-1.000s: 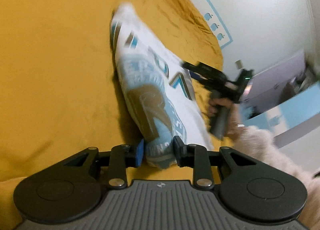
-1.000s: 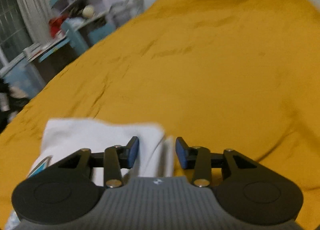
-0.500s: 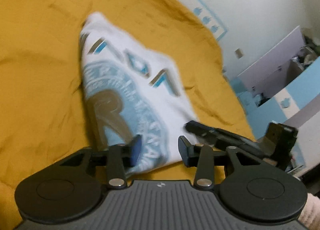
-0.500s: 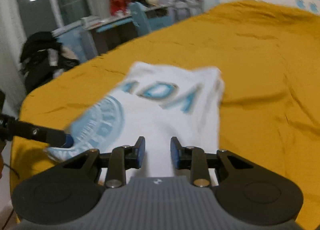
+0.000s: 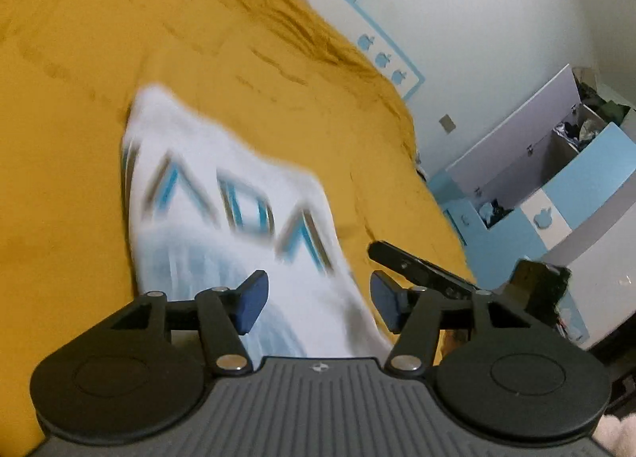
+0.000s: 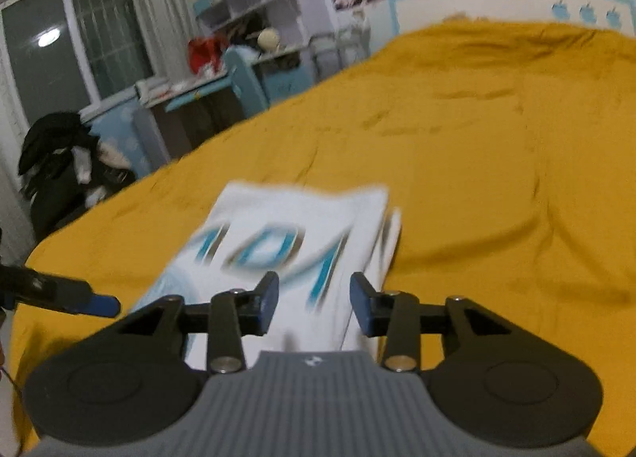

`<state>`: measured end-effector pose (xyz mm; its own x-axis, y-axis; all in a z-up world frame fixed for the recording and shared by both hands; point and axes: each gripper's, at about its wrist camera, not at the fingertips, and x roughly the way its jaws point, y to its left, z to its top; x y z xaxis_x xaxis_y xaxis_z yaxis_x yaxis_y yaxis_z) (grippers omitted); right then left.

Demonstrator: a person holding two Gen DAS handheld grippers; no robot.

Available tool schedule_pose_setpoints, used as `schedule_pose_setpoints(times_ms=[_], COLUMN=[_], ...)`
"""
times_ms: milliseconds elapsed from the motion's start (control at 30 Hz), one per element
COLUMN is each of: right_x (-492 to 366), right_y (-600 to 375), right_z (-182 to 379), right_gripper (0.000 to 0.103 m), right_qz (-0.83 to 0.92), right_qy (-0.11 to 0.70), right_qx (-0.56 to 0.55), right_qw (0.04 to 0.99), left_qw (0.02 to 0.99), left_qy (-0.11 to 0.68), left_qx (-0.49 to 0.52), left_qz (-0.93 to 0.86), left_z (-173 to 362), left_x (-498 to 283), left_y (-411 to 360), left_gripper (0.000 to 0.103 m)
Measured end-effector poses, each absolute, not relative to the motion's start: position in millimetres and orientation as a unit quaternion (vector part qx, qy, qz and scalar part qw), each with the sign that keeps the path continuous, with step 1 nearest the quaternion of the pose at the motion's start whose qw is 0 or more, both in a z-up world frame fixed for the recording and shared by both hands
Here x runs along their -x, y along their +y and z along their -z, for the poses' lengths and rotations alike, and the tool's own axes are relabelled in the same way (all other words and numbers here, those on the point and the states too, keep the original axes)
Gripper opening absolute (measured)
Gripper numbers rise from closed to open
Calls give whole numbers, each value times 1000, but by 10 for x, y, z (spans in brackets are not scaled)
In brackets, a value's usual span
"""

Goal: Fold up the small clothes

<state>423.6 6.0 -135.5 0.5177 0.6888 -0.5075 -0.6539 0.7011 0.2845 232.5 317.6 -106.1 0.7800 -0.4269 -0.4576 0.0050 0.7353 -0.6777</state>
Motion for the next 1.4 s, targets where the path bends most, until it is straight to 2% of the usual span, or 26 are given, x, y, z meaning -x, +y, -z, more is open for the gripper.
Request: schedule_pose_setpoints(times_ms=[33, 133, 267, 500, 600, 667, 767, 800, 833, 867, 933, 1167, 1400], right_x=[-4348, -4653, -4981, -5268, -5324, -5366, -5327, -5245, -5134, -5018, -4687, -3790, -3531], right_y=[151, 452, 746, 898, 941, 946, 873, 782, 693, 614, 472, 194, 86], right_z=[1336, 1348, 1536, 1909, 2010, 2047, 1933, 1823, 1722, 1626, 1444, 1327, 1527], right_gripper=[35, 10, 10, 8, 5, 0, 0, 3, 12, 13, 13, 13, 13], right_qz=[-381, -382, -368, -340, -339, -340, -333, -337, -345, -355, -371, -391, -375], right_qy=[298, 295, 327, 360, 368, 369, 368, 361, 350, 340, 327, 344, 357], right_qx=[-31, -30, -19, -16, 1, 7, -13, -26, -36, -41, -23, 21, 12], right_qw=[875, 875, 870, 869, 866, 865, 868, 869, 870, 870, 869, 853, 856], left_qw=[877, 866, 861, 843, 831, 827, 838, 844, 852, 858, 869, 882, 875], left_qy=[314, 326, 347, 378, 375, 370, 362, 355, 351, 351, 363, 358, 365], left_qx=[344, 361, 359, 375, 404, 419, 403, 394, 380, 366, 331, 304, 313], left_qz=[117, 114, 99, 72, 72, 64, 65, 76, 84, 82, 63, 49, 60], left_z=[1054, 1095, 1224, 1674, 1800, 1792, 1579, 1495, 1387, 1299, 1117, 881, 935], left_x=[-2517, -3029, -3467, -3622, -3639, -3609, -3421, -3339, -3199, -3076, -2772, -2025, -1890], left_y=[3284, 3561, 3723, 3823, 3927, 3974, 3895, 3845, 3747, 3652, 3393, 2709, 2399], left_gripper=[68, 68, 67, 66, 56, 53, 54, 55, 56, 61, 68, 69, 71])
